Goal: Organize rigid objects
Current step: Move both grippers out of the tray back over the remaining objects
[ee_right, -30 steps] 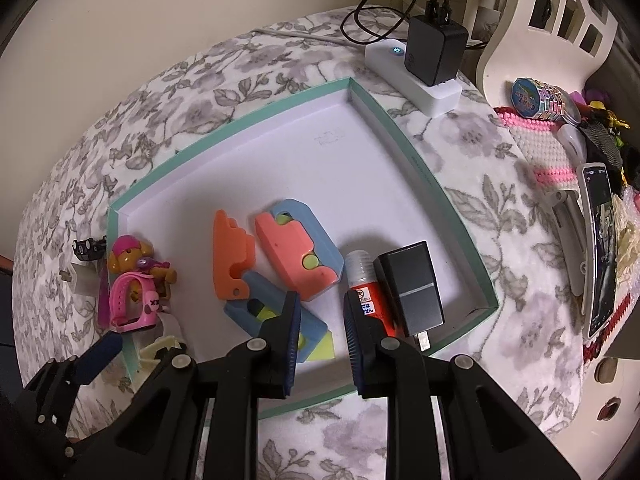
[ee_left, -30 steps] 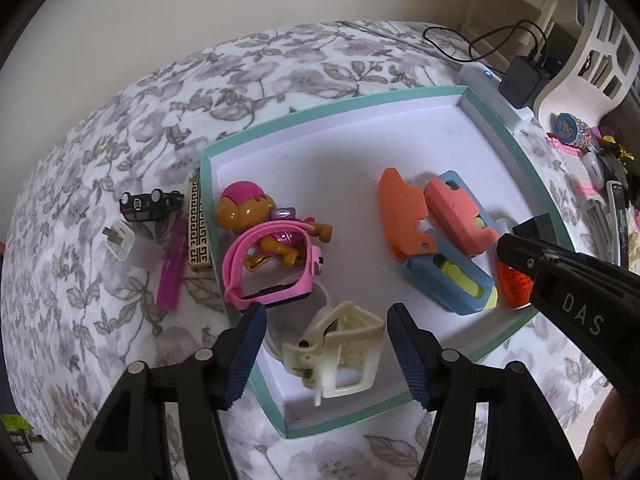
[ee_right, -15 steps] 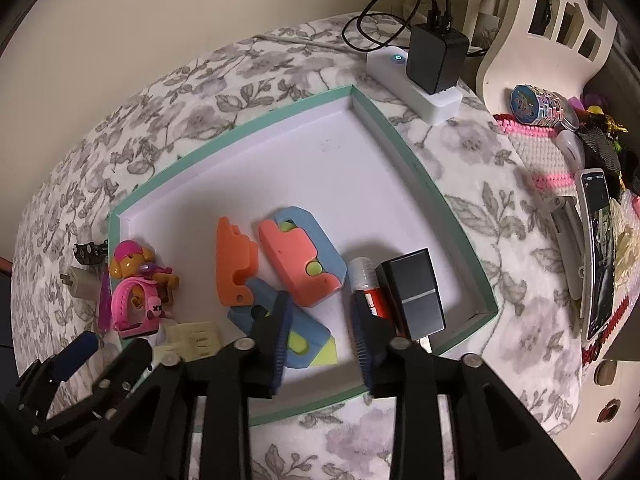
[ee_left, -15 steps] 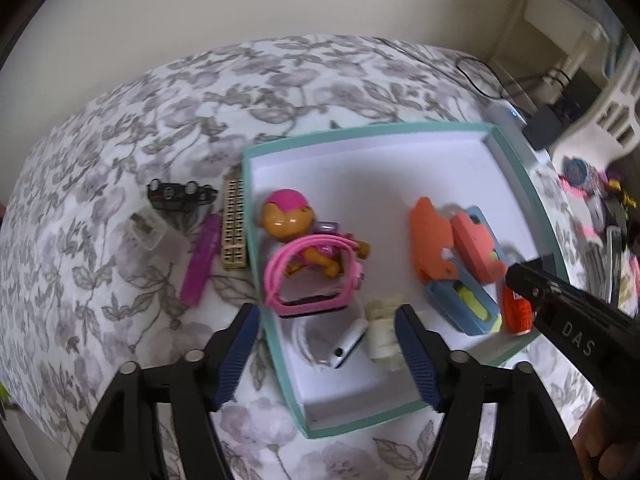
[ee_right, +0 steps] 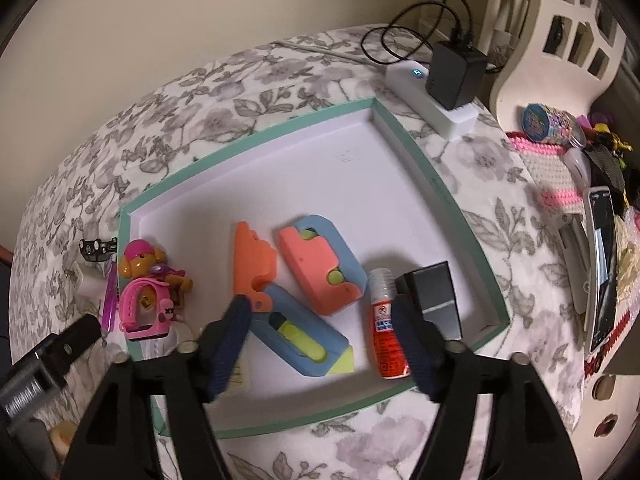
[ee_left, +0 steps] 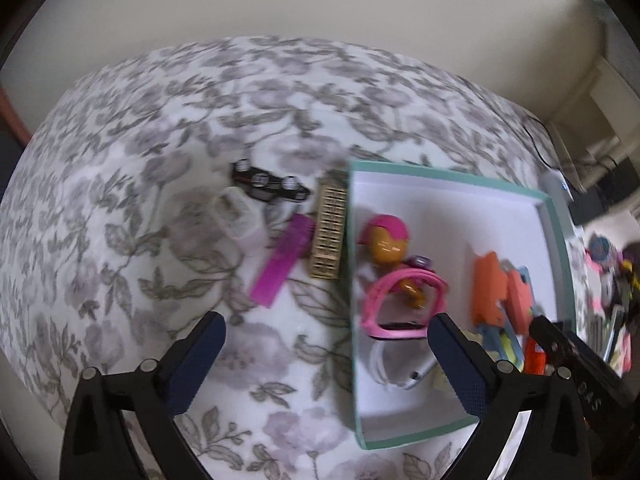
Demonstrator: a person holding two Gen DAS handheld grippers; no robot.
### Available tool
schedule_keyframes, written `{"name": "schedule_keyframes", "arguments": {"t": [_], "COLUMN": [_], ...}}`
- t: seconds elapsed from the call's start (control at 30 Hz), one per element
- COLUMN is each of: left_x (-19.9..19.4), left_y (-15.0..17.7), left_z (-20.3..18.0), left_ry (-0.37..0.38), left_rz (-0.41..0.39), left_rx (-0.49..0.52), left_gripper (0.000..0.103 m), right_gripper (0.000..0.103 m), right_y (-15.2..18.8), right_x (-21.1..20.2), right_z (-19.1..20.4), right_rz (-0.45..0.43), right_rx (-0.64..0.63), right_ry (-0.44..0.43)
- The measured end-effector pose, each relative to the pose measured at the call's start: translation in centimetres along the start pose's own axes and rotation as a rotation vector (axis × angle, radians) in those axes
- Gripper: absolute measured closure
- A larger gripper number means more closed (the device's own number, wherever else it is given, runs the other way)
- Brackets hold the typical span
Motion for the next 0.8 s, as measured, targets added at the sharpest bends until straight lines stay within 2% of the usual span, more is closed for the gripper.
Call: {"name": "schedule_keyframes", "arguments": {"t": [0.17, 0.37, 0.6, 0.8], "left_x": [0.0, 0.0, -0.1, -0.9], "left_y": [-0.1, -0.1, 0.3, 0.9], "left_z": [2.6, 5.5, 10.1, 14.0], "left_ry": [-0.016, -0.024, -0.035, -0.076], "left_rz": [-0.002, -0.017, -0.033, -0.067], "left_rx": [-0.072, -0.171, -0.300, -0.385], "left_gripper": [0.000, 0.000, 0.000, 0.000], "right_gripper": [0.022, 0.022, 0.021, 0.021], "right_y": [0.3, 0.7, 1.3, 1.9], "right_x": [0.0, 0.0, -0.6, -1.1], "right_z": [1.1, 2.5, 4.9, 7.6], "right_rz": [-0.021, -0.030, -0.060, -0.079], "right_rx": [-0.045, -0.082, -0.111, -0.157], "right_ry": [0.002, -0.044, -0.134, -0.186]}}
Point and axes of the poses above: each gripper's, at about its wrist camera, not at the fingertips, and x roughly the way its jaws point, z to its left, y to its underside, the point moved 1 cm from there along x, roughly the way its jaws point, and after that the axes turned 6 degrees about x, right-handed, at the moved point
